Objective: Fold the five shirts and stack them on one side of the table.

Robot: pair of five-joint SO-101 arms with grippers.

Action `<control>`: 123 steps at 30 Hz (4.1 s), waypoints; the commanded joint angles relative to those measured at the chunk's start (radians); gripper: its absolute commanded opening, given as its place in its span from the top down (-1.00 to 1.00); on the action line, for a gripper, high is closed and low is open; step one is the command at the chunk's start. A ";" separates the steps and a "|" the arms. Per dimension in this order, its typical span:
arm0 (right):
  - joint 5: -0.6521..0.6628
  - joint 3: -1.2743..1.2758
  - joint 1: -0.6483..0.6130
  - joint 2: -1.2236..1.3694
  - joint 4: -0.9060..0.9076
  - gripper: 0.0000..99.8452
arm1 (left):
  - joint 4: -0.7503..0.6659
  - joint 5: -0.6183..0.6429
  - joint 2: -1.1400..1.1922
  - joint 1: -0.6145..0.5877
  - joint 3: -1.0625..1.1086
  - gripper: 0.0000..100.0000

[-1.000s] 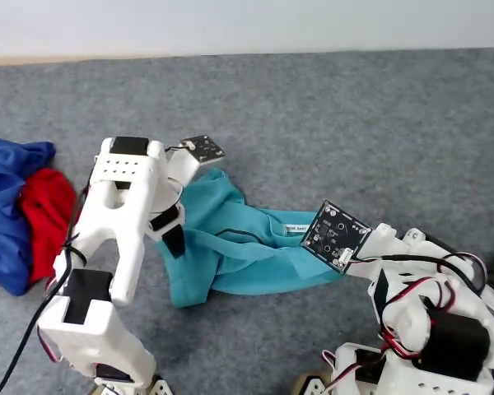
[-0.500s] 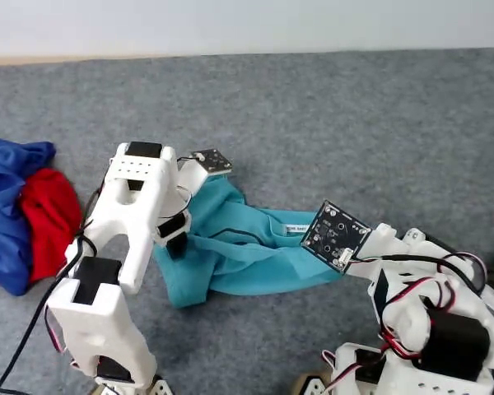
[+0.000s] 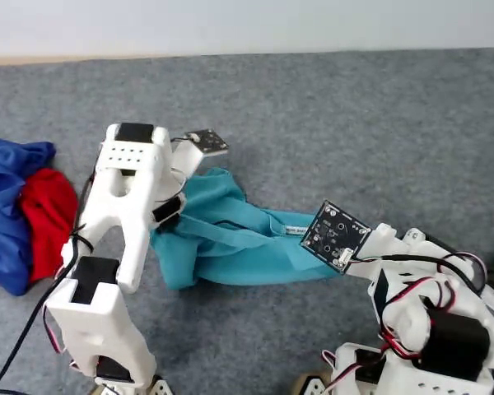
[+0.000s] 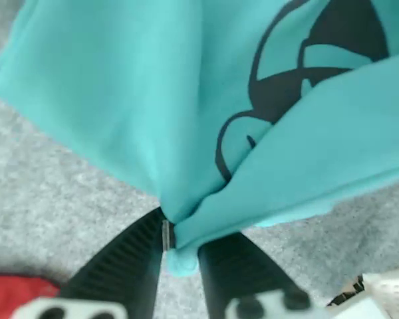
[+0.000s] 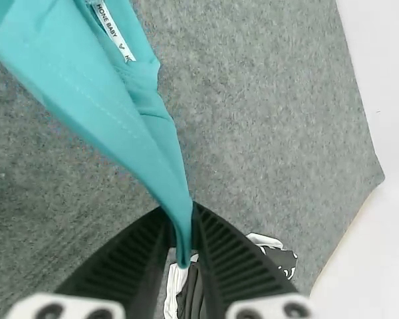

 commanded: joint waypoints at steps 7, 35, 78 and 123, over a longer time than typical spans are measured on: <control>0.006 -0.026 0.028 0.005 -0.021 0.98 | 0.031 0.012 -0.341 -0.008 -0.035 0.99; -0.641 -0.180 0.213 0.016 -0.628 0.98 | -0.439 0.324 -1.031 -0.006 -0.036 0.99; -0.540 -0.855 0.394 0.007 -0.696 0.98 | -0.600 0.123 -1.527 -0.255 -0.081 0.99; -0.641 -1.238 0.292 0.498 -0.743 0.98 | -0.276 0.488 -0.779 -0.264 -0.911 0.99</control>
